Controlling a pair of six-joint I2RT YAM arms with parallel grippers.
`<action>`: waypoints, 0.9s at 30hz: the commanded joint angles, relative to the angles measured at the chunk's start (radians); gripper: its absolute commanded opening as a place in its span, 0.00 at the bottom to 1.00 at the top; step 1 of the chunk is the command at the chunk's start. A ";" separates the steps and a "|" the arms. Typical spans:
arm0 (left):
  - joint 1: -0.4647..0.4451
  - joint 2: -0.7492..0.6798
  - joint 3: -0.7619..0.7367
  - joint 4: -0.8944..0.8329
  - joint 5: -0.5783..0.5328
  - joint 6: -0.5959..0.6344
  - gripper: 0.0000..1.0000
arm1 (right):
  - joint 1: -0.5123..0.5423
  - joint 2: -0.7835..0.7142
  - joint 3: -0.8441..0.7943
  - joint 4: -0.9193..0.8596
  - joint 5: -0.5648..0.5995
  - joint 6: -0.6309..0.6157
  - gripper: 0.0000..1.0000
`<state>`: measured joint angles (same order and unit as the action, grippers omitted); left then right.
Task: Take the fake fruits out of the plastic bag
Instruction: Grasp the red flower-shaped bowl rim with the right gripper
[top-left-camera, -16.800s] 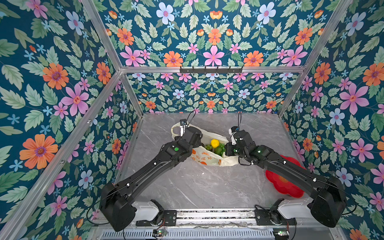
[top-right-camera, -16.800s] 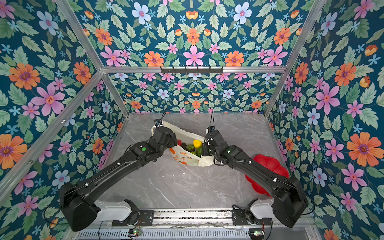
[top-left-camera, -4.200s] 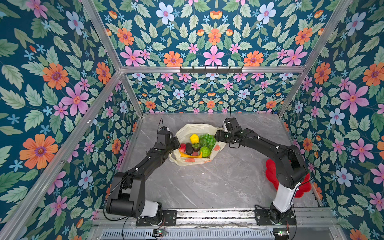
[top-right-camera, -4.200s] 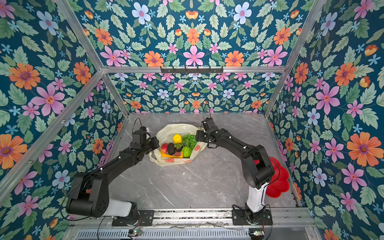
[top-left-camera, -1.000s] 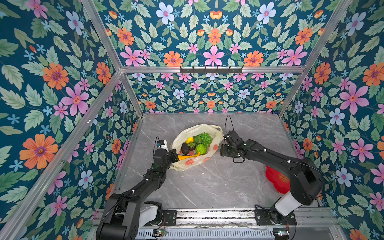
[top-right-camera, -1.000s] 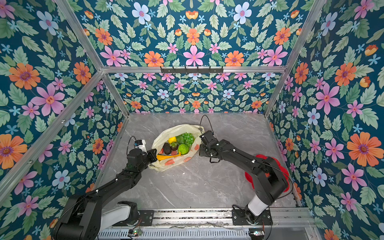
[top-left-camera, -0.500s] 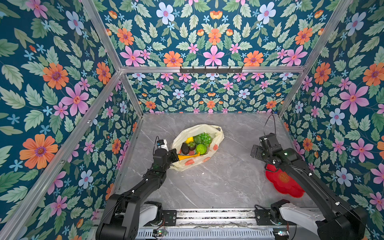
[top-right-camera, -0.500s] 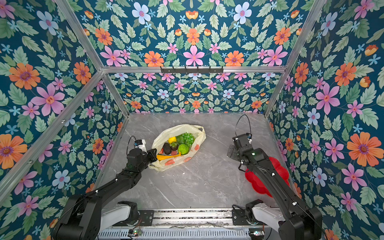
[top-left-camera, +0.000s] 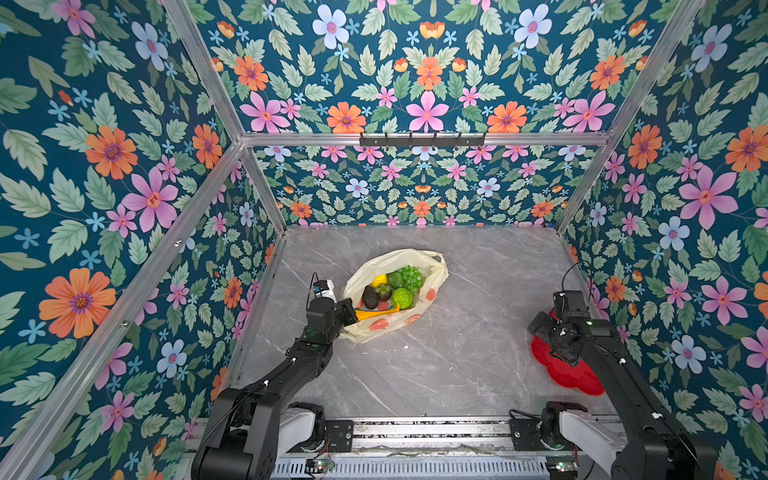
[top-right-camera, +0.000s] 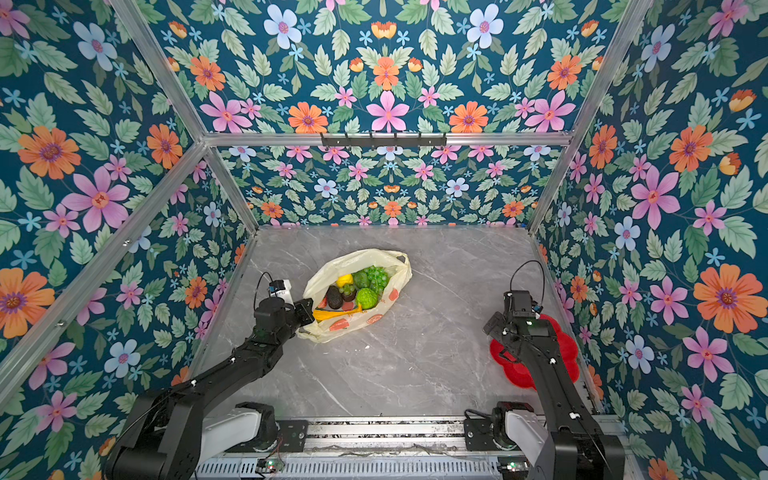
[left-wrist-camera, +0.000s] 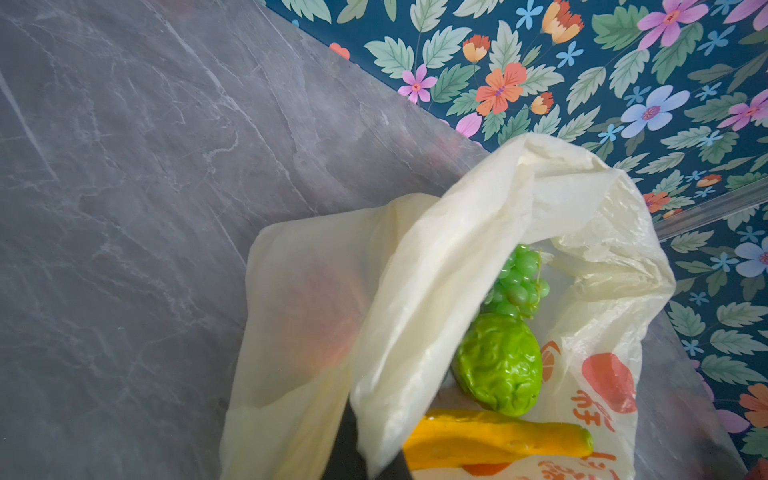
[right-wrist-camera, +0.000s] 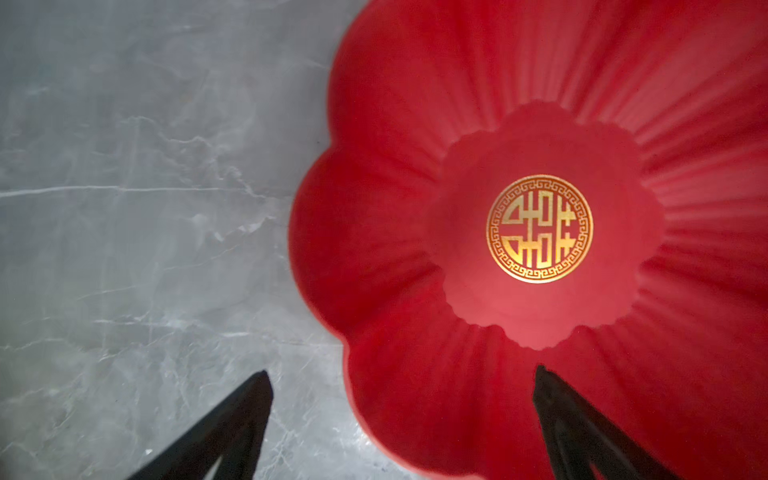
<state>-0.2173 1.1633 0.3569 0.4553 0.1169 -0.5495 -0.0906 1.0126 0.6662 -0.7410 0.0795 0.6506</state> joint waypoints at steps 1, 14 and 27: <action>0.000 0.009 0.004 0.014 -0.006 0.003 0.00 | -0.018 0.010 -0.034 0.075 -0.075 0.012 0.99; 0.001 0.012 0.002 0.019 -0.007 0.005 0.00 | -0.011 0.058 -0.118 0.214 -0.228 -0.026 0.99; -0.001 0.010 0.003 0.017 -0.010 0.008 0.00 | 0.170 0.140 -0.090 0.252 -0.243 0.020 0.99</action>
<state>-0.2176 1.1744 0.3569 0.4561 0.1078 -0.5491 0.0528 1.1381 0.5636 -0.5045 -0.1535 0.6476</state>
